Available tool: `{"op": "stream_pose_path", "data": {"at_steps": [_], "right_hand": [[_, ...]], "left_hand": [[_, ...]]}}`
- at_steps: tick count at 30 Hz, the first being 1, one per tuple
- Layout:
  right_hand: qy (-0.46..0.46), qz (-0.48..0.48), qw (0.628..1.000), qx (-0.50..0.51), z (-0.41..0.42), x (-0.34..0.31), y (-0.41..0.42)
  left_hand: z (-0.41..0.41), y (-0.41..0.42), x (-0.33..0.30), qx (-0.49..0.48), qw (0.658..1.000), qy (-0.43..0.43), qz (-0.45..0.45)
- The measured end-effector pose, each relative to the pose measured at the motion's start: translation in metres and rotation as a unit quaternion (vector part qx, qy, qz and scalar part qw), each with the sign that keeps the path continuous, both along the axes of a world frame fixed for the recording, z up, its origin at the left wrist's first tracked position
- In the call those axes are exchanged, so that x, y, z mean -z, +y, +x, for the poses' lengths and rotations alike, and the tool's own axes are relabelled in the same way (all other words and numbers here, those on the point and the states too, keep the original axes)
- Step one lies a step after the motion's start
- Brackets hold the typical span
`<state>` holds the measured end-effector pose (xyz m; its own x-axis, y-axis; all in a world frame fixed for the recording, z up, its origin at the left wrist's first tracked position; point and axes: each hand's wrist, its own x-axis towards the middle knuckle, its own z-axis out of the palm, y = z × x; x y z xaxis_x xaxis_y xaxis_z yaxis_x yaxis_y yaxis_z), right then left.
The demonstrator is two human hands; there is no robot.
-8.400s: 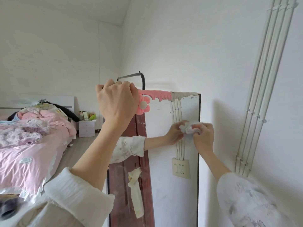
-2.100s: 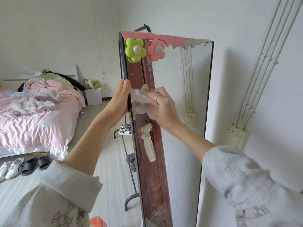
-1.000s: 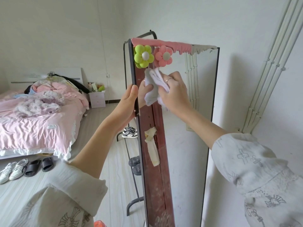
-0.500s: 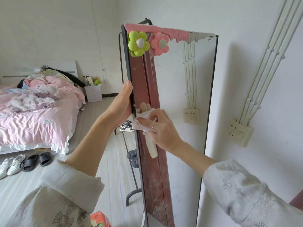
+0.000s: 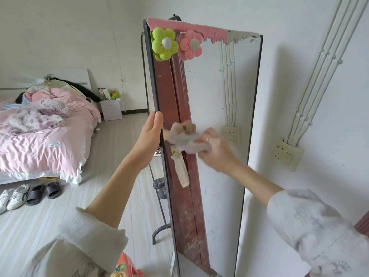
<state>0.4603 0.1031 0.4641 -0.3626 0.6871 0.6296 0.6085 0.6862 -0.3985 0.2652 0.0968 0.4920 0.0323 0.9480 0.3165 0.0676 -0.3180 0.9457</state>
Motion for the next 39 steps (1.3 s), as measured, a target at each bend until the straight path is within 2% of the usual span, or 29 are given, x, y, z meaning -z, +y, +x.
{"op": "stream_pose_path", "data": {"at_steps": [2, 4, 7, 9, 12, 15, 19, 21, 22, 26, 29, 31, 34, 37, 39], "right_hand": [[0.056, 0.057, 0.995, 0.062, 0.003, -0.022, 0.014], [0.046, 0.109, 0.987, 0.11, 0.003, -0.038, 0.029], [0.018, 0.137, 0.983, 0.121, -0.001, -0.035, 0.039], [0.021, 0.135, 0.985, 0.11, -0.006, -0.011, 0.036], [0.018, 0.094, 0.99, 0.103, -0.007, 0.044, 0.025], [-0.054, 0.045, 0.994, 0.089, 0.003, 0.089, 0.017], [-0.163, -0.082, 0.981, 0.062, 0.02, 0.082, 0.011], [-0.185, -0.104, 0.975, 0.065, 0.026, 0.066, 0.014], [-0.159, -0.09, 0.98, 0.074, 0.026, 0.056, 0.016], [0.055, 0.018, 0.996, 0.073, 0.01, 0.022, 0.02], [0.073, 0.054, 0.994, 0.06, -0.013, 0.016, 0.012], [0.046, 0.085, 0.994, 0.059, -0.02, 0.034, 0.008], [-0.042, 0.092, 0.995, 0.015, -0.02, 0.077, 0.002], [-0.149, 0.013, 0.989, -0.019, -0.01, 0.112, -0.006], [-0.185, -0.06, 0.98, -0.034, -0.002, 0.116, -0.01]], "left_hand": [[0.004, -0.001, -0.001, -0.02, 1.0, 0.003, 0.011], [0.007, 0.0, 0.001, -0.032, 0.999, 0.011, 0.021], [0.007, 0.0, 0.009, -0.035, 0.999, 0.011, 0.027], [0.006, 0.0, 0.012, -0.031, 0.999, -0.002, 0.019], [0.005, 0.001, 0.012, -0.044, 0.999, 0.002, 0.014], [0.007, 0.001, 0.012, -0.054, 0.998, 0.006, 0.031], [0.012, -0.001, 0.011, -0.087, 0.995, 0.017, 0.056], [0.015, -0.002, 0.012, -0.094, 0.993, 0.018, 0.07], [0.016, -0.003, 0.012, -0.104, 0.991, 0.023, 0.076], [0.019, -0.004, 0.01, -0.121, 0.989, 0.017, 0.087], [0.018, -0.005, 0.009, -0.121, 0.988, 0.016, 0.09], [0.019, -0.006, 0.009, -0.126, 0.988, 0.019, 0.085], [0.02, -0.006, 0.009, -0.131, 0.987, 0.027, 0.084], [0.018, -0.005, 0.009, -0.128, 0.987, 0.028, 0.088], [0.019, -0.006, 0.009, -0.126, 0.987, 0.03, 0.093]]}}
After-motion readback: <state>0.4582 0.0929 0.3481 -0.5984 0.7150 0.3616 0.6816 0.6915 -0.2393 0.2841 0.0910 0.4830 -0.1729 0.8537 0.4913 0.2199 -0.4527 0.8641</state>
